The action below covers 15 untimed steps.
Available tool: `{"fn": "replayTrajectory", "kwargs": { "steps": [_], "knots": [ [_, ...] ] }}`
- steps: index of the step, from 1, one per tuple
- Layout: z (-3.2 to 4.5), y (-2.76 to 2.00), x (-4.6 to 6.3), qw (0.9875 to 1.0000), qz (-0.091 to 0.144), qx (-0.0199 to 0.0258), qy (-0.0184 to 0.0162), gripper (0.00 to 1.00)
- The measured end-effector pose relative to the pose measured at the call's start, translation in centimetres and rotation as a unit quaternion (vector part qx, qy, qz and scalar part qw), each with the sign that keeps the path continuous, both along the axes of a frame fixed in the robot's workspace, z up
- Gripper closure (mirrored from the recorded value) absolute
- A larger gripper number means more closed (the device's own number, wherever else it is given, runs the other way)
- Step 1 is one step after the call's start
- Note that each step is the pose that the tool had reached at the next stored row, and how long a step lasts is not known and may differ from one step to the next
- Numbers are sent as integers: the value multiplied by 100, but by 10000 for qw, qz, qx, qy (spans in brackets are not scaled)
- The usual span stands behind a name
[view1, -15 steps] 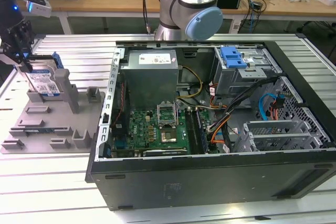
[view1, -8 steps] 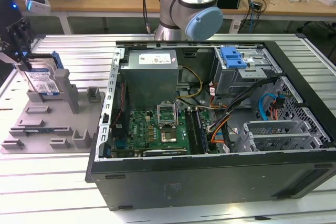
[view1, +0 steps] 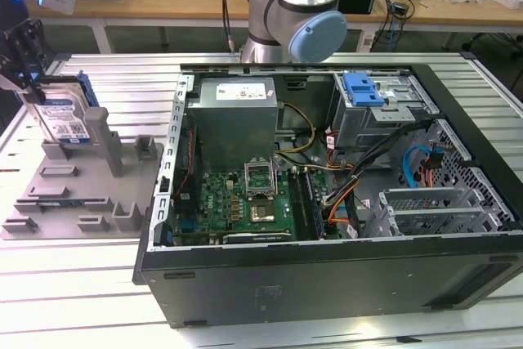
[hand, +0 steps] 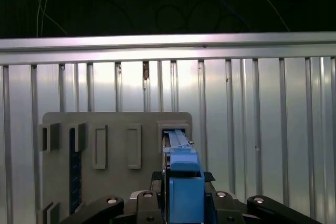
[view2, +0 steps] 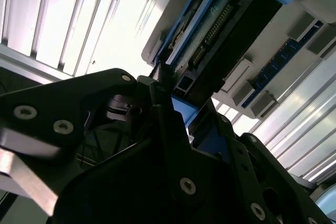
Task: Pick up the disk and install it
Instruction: 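Pick up the disk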
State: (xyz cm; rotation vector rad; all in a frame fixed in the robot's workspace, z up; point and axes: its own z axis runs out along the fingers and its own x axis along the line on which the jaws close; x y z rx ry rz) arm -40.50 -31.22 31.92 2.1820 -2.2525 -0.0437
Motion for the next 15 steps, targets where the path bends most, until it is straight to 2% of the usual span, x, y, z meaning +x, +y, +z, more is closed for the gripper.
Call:
{"fn": "replayTrajectory", "kwargs": {
  "steps": [5,8,15],
  "knots": [
    [122,0,0,10000,0,0,0,63],
    [250,0,0,10000,0,0,0,63],
    [480,0,0,10000,0,0,0,63]
  ]
}}
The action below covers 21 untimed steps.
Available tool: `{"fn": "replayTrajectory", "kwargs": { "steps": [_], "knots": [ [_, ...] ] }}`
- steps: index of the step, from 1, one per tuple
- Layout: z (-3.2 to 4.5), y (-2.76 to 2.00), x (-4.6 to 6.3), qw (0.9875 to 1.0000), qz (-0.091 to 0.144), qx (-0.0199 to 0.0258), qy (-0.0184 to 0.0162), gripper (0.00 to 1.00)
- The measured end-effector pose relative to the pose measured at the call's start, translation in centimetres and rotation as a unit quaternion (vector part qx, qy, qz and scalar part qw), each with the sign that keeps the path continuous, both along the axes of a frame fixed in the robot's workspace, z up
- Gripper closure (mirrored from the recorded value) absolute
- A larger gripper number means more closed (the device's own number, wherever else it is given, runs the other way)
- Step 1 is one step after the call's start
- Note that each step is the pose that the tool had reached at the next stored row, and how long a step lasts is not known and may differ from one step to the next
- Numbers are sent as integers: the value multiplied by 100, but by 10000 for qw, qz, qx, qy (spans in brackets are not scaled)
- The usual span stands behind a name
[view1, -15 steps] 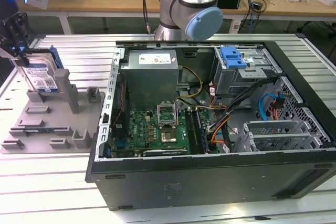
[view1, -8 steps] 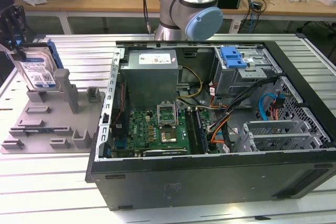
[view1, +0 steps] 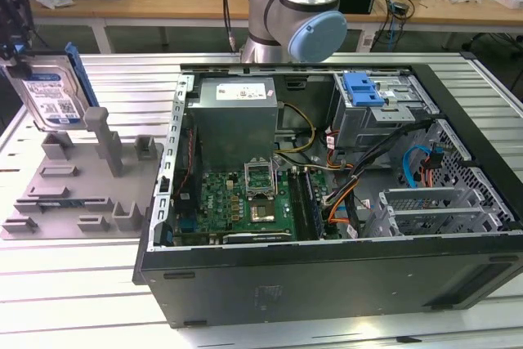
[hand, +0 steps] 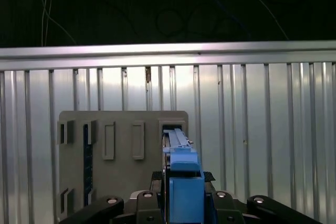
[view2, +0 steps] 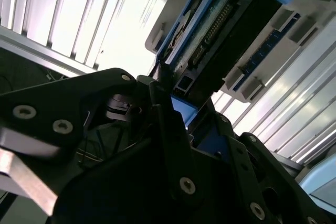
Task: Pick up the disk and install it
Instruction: 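Pick up the disk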
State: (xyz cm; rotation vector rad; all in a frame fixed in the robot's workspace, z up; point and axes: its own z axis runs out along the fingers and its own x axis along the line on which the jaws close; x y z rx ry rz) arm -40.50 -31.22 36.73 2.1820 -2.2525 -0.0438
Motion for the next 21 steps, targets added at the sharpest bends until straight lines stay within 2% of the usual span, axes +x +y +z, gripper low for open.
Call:
{"fn": "replayTrajectory", "kwargs": {
  "steps": [15,16,21],
  "knots": [
    [591,0,0,10000,0,0,-1,63],
    [652,0,0,10000,0,0,-1,63],
    [832,0,0,10000,0,0,-2,63]
  ]
}}
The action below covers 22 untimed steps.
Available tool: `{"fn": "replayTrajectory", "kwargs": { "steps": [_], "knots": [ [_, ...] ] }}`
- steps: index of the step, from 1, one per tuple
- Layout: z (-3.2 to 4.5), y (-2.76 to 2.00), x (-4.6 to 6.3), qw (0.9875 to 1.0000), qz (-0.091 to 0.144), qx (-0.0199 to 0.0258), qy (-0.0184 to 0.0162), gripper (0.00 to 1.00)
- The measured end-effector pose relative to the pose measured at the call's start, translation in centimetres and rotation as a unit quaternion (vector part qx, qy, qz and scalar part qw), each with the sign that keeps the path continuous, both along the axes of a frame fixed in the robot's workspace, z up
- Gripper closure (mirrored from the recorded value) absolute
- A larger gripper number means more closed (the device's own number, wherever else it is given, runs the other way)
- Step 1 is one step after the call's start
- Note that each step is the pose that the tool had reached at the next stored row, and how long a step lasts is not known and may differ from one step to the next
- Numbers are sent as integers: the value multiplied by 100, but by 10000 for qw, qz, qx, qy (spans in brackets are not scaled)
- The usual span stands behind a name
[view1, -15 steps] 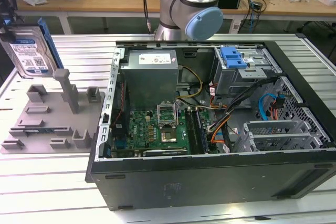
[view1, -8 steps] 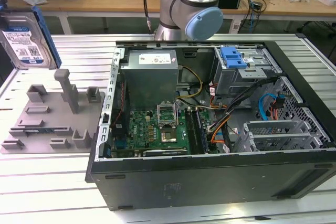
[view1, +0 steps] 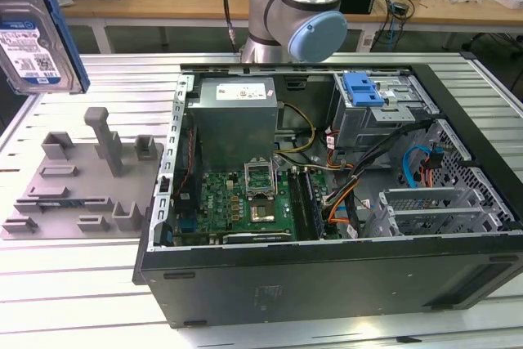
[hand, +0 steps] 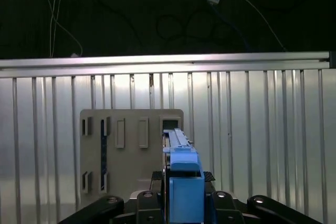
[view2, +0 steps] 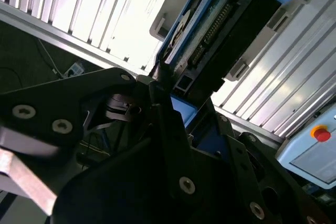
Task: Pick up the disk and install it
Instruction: 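Pick up the disk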
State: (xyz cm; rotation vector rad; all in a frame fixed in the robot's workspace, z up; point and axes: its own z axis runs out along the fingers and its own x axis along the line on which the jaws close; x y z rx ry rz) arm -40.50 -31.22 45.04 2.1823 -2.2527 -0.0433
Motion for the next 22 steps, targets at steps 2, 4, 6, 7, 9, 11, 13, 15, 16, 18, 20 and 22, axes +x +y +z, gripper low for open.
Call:
{"fn": "replayTrajectory", "kwargs": {
  "steps": [2,4,6,7,9,11,13,15,16,18,20,22],
  "knots": [
    [80,0,0,10000,0,0,-1,63],
    [148,0,0,10000,0,0,-1,63],
    [232,0,0,10000,0,0,-2,63],
    [276,0,0,10000,0,0,-2,63],
    [356,0,0,10000,0,0,-3,63],
    [458,0,0,10000,0,0,-3,63],
    [517,0,1,10000,0,0,-3,63],
    [575,0,0,10000,0,0,-4,63],
    [616,0,0,10000,0,0,-4,63],
    [676,0,0,10000,0,-1,-5,63],
    [693,0,0,10000,0,0,-6,63],
    [694,0,0,10000,0,-1,-5,63]
  ]
}}
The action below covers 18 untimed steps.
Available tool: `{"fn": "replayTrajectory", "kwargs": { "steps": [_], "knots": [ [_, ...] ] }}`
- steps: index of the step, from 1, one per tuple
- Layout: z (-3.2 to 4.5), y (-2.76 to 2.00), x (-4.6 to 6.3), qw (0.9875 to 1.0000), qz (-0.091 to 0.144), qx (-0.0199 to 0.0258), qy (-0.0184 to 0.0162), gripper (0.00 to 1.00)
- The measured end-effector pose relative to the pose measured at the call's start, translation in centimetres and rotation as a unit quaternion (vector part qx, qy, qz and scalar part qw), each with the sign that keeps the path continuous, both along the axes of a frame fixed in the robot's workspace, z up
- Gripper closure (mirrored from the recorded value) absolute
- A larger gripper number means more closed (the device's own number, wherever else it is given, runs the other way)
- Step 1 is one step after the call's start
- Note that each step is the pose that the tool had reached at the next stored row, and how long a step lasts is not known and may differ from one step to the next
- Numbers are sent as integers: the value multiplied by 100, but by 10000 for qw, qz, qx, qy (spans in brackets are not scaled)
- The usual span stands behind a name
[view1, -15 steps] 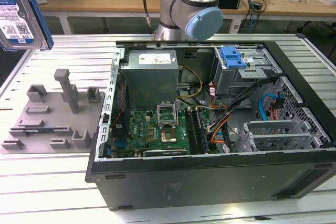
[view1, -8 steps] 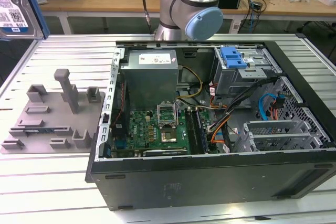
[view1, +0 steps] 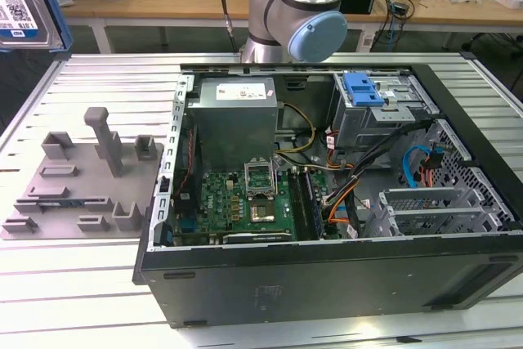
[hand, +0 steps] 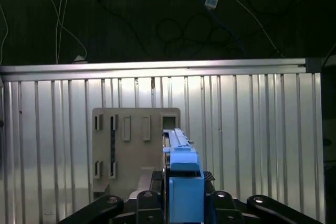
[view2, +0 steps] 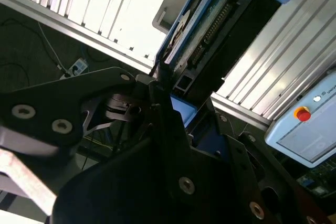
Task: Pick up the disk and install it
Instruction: 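Pick up the disk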
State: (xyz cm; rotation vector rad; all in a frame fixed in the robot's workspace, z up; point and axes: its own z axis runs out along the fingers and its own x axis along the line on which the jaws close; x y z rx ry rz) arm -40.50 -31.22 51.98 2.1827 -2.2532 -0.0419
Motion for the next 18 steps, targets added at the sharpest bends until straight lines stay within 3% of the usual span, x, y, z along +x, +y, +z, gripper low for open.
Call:
{"fn": "replayTrajectory", "kwargs": {
  "steps": [8,13,18],
  "knots": [
    [0,-14,-1,10000,0,-2,1,63],
    [0,-108,40,10000,0,-1,0,63],
    [0,-213,176,10000,1,-1,8,63]
  ]
}}
